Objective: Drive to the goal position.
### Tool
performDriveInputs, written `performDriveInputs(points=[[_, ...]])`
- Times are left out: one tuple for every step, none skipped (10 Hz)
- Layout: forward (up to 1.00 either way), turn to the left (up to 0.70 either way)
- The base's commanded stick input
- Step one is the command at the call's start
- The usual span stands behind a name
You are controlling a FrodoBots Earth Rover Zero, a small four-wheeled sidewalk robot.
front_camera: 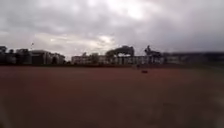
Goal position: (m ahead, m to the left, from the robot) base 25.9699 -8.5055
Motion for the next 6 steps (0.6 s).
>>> performDriveInputs(points=[[0.7, 0.17], [0.7, 0.0], [0.7, 0.0], [0.7, 0.0], [0.7, 0.0], [0.7, 0.0]])
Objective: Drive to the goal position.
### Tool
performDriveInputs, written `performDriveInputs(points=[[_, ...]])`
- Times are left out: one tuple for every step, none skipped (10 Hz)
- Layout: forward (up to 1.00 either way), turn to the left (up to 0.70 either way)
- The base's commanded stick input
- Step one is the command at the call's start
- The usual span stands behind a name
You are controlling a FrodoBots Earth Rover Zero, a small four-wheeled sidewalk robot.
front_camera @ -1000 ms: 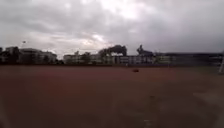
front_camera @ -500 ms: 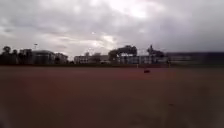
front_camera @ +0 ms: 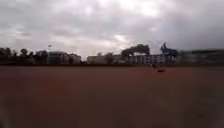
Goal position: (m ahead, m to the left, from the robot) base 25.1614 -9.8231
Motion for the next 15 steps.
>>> performDriveInputs(points=[[0.7, 0.0], [0.7, 0.0], [0.7, 0.0], [0.7, 0.0], [0.7, 0.0], [0.7, 0.0], [0.7, 0.0], [0.7, 0.0], [0.7, 0.0], [0.7, 0.0], [0.7, 0.0], [0.7, 0.0], [0.7, 0.0], [0.7, 0.0], [0.7, 0.0]])
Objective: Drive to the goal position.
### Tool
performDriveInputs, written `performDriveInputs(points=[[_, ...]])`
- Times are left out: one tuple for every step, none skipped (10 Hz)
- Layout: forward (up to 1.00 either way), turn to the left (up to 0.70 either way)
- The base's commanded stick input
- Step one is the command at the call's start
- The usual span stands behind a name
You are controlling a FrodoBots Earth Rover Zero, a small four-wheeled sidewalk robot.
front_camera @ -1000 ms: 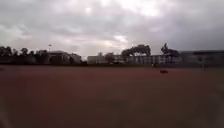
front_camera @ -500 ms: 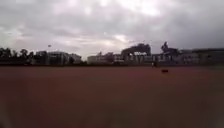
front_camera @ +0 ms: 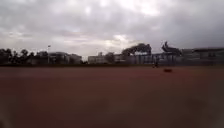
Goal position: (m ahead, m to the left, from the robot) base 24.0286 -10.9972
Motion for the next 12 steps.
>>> performDriveInputs(points=[[0.7, 0.0], [0.7, 0.0], [0.7, 0.0], [0.7, 0.0], [0.7, 0.0], [0.7, 0.0], [0.7, 0.0], [0.7, 0.0], [0.7, 0.0], [0.7, 0.0], [0.7, 0.0], [0.7, 0.0]])
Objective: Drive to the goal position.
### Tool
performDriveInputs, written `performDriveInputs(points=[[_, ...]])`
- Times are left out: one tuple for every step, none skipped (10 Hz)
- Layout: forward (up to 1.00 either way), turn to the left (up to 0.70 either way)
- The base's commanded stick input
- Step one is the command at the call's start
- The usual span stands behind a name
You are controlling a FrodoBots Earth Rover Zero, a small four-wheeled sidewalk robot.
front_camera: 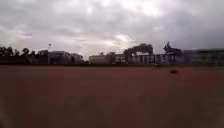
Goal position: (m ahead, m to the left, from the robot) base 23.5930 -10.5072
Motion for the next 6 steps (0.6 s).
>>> performDriveInputs(points=[[0.7, 0.0], [0.7, 0.0], [0.7, 0.0], [0.7, 0.0], [0.7, 0.0], [0.7, 0.0]])
